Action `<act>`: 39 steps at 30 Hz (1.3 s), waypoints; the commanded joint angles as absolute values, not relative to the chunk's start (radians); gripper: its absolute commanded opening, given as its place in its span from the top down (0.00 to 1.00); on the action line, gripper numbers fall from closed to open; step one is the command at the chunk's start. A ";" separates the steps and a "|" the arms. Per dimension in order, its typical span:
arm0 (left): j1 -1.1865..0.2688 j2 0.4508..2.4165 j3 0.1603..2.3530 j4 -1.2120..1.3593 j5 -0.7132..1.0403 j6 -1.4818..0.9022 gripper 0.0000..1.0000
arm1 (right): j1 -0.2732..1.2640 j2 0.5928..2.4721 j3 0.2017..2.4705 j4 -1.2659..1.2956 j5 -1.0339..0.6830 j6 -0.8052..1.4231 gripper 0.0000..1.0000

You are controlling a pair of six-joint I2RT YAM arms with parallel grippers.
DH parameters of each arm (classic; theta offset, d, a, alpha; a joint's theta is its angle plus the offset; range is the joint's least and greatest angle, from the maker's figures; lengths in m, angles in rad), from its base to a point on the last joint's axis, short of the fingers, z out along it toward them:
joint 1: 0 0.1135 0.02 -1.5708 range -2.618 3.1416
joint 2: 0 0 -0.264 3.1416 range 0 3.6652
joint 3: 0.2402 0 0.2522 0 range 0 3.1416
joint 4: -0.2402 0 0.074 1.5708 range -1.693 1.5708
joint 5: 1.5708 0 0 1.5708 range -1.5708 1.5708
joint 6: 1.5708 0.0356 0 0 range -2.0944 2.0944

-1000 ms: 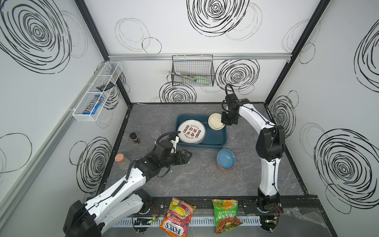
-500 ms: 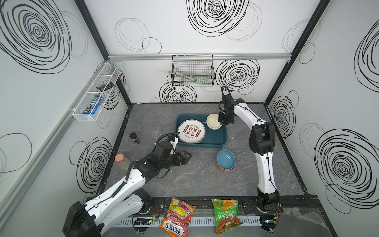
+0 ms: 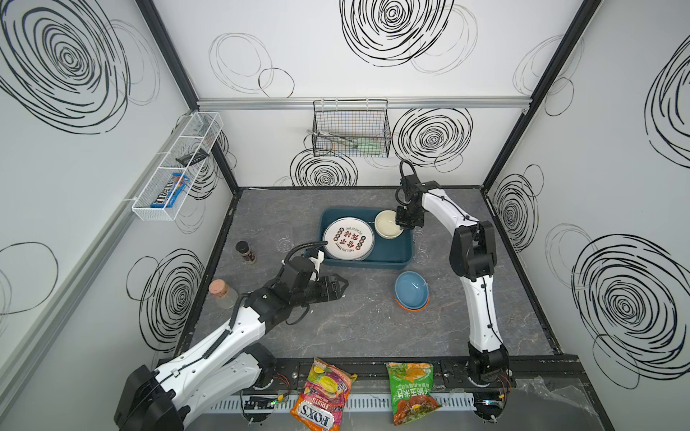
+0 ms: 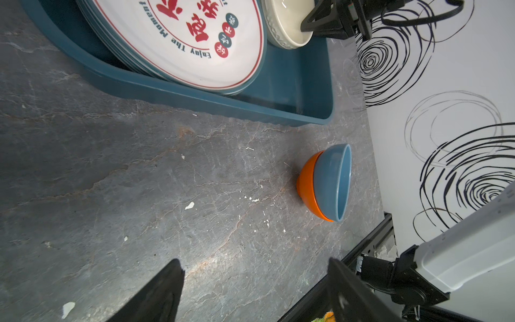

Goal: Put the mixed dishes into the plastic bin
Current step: 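Lower the cream bowls into the bin beside the plates and release, then reach the left gripper to the blue bowl rim while right gripper approaches the bowls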

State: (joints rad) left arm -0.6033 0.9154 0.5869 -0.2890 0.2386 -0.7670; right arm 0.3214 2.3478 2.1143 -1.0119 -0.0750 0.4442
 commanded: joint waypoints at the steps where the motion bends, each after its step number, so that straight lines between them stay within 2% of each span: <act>1: -0.595 0.922 0.574 -0.259 0.240 -0.772 0.16 | 0.329 2.357 2.156 -1.020 -0.065 0.453 0.91; 10: -0.595 0.918 0.571 -0.258 0.242 -0.775 0.16 | 0.344 2.365 2.158 -1.025 -0.054 0.451 0.87; 19: -0.595 0.910 0.566 -0.258 0.239 -0.778 0.16 | 0.348 2.353 2.159 -1.027 -0.052 0.456 0.75; 23: -0.595 0.913 0.572 -0.258 0.241 -0.776 0.16 | 0.347 2.327 2.163 -1.031 -0.044 0.456 0.73; 30: -0.596 0.921 0.592 -0.257 0.242 -0.767 0.15 | 0.350 2.221 2.121 -1.027 -0.014 0.455 0.70; 39: -0.599 0.938 0.612 -0.246 0.265 -0.765 0.17 | 0.368 2.006 1.916 -0.934 -0.045 0.448 0.68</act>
State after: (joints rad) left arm -0.6010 0.9298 0.5793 -0.2882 0.2504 -0.7712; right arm 0.3561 2.0842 1.9717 -0.9630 -0.0364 0.4473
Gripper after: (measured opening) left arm 0.830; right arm 0.323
